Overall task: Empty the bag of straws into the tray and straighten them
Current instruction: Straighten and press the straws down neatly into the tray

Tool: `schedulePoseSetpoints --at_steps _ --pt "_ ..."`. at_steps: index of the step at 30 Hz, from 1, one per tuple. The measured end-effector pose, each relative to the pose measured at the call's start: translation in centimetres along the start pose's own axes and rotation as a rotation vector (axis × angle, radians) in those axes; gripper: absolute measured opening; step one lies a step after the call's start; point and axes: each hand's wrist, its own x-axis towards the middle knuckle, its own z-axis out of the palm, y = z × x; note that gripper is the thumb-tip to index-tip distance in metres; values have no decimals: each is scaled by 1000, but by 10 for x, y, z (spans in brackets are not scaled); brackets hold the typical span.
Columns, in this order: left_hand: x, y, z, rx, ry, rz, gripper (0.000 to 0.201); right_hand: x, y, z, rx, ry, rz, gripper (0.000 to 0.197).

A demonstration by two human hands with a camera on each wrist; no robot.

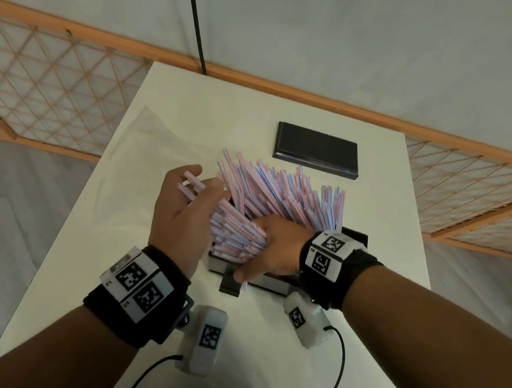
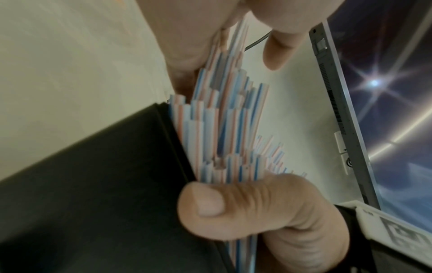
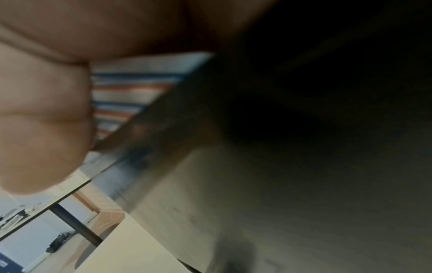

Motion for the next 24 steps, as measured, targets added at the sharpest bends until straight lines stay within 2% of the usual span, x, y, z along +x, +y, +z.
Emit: schedulePoseSetpoints --at_steps 3,5,8,11,13,15,18,20,22,24 --pt "1 2 4 47 7 17 40 -1 -1 -1 -111 46 46 54" --pt "0 1 7 86 4 4 35 -5 -4 -1 -169 46 73 49" --pt "-4 0 12 115 -22 -45 55 -7 -7 -2 -151 -1 83 50" --pt "-10 -1 15 132 -29 -50 58 -6 -7 0 -74 -41 84 53" --pt "-11 0 15 124 -15 -63 56 -6 -6 0 -55 -80 59 63" --pt "-11 0 15 97 -9 -72 45 -7 -7 -1 -73 -110 64 78" --pt "-10 1 15 85 14 -68 41 -3 -6 -2 -57 -125 60 85" --pt "-10 2 14 89 25 -59 44 1 -5 0 -61 -122 67 101" --pt "-8 1 14 99 14 -44 35 6 -1 0 -51 -113 57 116" --pt "-8 4 15 99 5 -14 27 4 -3 0 -44 -67 38 110"
